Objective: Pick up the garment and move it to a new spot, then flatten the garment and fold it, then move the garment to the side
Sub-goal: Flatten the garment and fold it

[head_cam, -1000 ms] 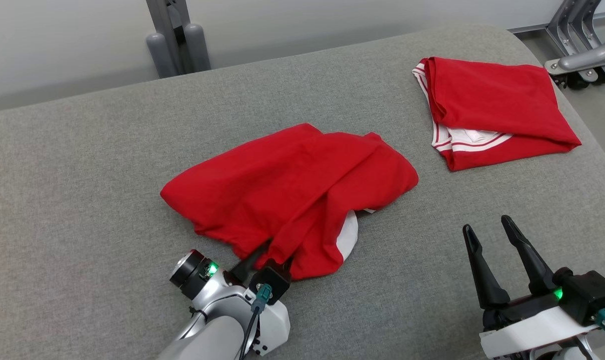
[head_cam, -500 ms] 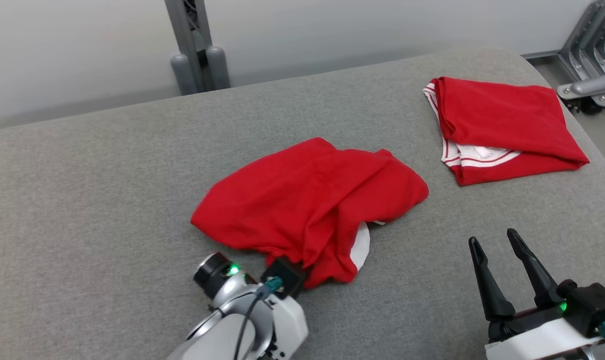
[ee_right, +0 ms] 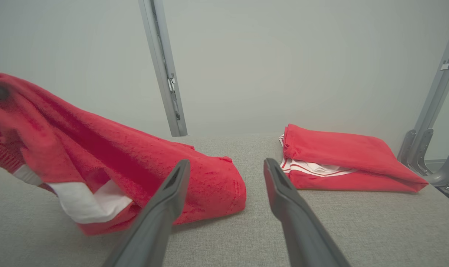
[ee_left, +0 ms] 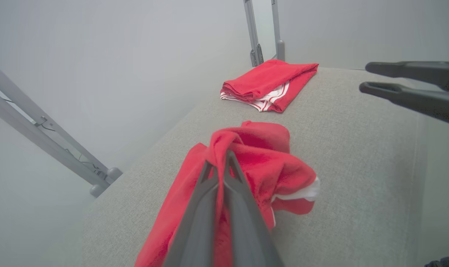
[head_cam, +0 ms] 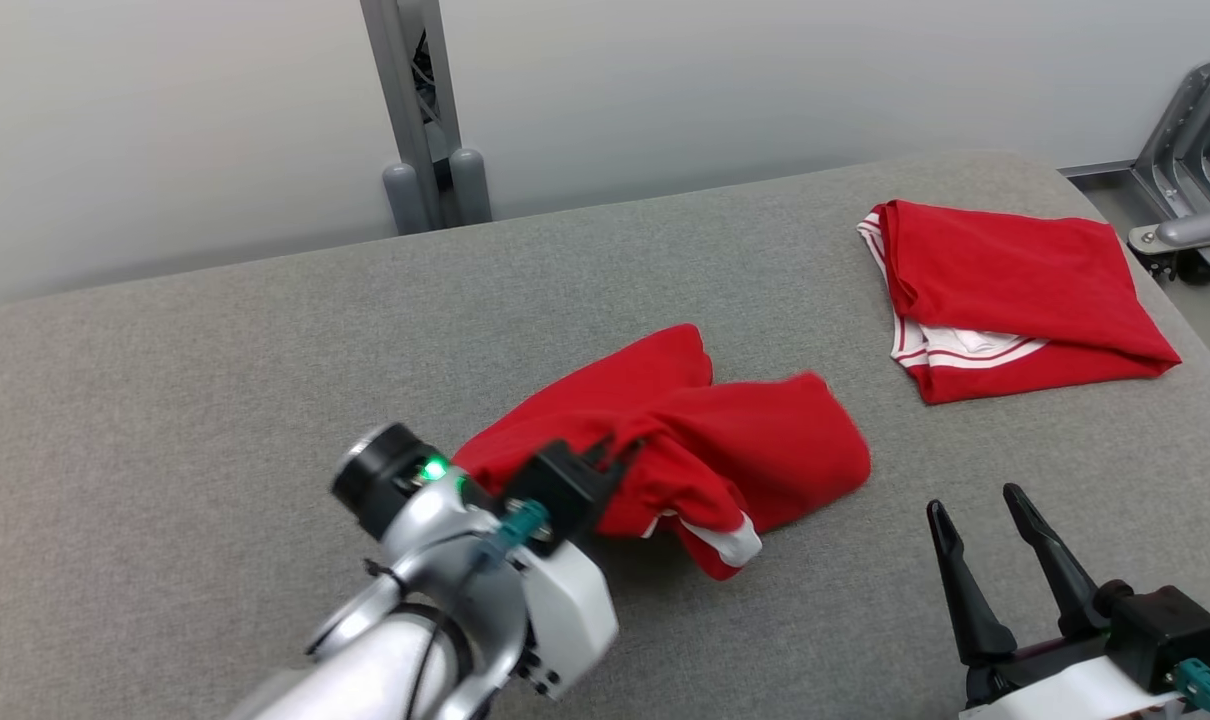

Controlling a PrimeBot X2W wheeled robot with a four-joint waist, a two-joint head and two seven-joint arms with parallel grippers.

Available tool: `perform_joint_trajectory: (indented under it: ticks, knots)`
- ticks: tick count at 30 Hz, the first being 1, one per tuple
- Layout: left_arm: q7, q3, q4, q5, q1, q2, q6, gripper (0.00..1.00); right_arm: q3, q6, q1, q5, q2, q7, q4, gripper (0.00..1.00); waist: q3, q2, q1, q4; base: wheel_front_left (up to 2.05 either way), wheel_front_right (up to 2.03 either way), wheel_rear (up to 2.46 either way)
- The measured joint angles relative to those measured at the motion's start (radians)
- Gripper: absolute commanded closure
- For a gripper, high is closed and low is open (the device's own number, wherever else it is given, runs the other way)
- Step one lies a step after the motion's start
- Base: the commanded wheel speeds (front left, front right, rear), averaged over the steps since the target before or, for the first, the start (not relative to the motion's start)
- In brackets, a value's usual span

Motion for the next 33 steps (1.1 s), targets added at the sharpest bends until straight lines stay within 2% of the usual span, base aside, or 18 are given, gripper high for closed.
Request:
perform_joint_trajectory:
  ticks: [2,5,10,16,17,18,19,22,26,31,33]
  knots:
    - [0.017,0.042,-0.028,-0.038,0.011,0.021,0.014,1.0,0.002,0.0,0.0,-0.001,0.002,0.0,0.003,0.0,-0.004,0.0,0.0,-0.005,0.0,0.0,0.0]
    - [-0.005,0.105,0.024,-0.13,0.031,0.025,0.016,1.0,0.012,0.0,0.0,-0.002,0.006,0.0,0.01,0.0,-0.006,0.0,0.0,-0.017,0.0,0.0,0.0]
    - [-0.103,0.163,0.265,-0.174,-0.009,-0.006,-0.012,1.0,0.029,0.0,-0.02,-0.001,0.011,0.0,0.014,0.0,0.006,0.0,0.0,-0.038,0.0,0.0,0.0]
    - [-0.25,0.152,0.577,-0.104,-0.133,-0.054,-0.023,1.0,0.038,0.0,-0.037,0.004,0.013,0.0,0.019,0.0,0.034,0.0,0.0,-0.062,0.0,0.0,0.0]
    - [-0.276,0.153,0.628,-0.096,-0.152,-0.061,-0.021,0.85,0.04,0.0,-0.038,0.006,0.014,0.0,0.02,0.0,0.038,-0.0001,0.0,-0.065,0.0,0.0,0.0]
    - [-0.296,0.155,0.681,-0.095,-0.168,-0.069,-0.018,0.32,0.044,0.0,-0.041,0.006,0.015,0.0,0.021,0.0,0.043,0.0,0.0,-0.069,0.0,0.0,0.0]
    - [-0.321,0.157,0.726,-0.094,-0.178,-0.079,-0.013,0.0,0.049,0.0,-0.045,0.006,0.016,0.0,0.022,0.0,0.046,0.0,0.0,-0.074,0.0,0.0,0.0]
    - [-0.408,0.162,0.827,-0.078,-0.199,-0.105,0.009,0.0,0.056,0.0,-0.054,0.013,0.018,0.0,0.024,0.0,0.056,-0.0001,0.0,-0.085,0.0,0.0,0.0]
    - [-0.52,0.178,0.871,-0.068,-0.209,-0.138,0.059,0.0,0.042,0.0,-0.052,0.015,0.019,0.0,0.022,0.0,0.063,0.0,0.0,-0.081,0.0,0.0,0.0]
    - [-0.574,0.256,0.743,-0.1,-0.147,-0.17,0.145,0.0,0.024,0.0,-0.033,0.015,0.02,0.0,0.022,0.0,0.06,0.0,0.0,-0.048,0.0,0.0,0.0]
    - [-0.577,0.274,0.659,-0.12,-0.082,-0.188,0.153,0.0,0.025,0.0,-0.031,0.015,0.02,0.0,0.019,0.0,0.06,0.0,0.0,-0.028,0.0,0.0,0.0]
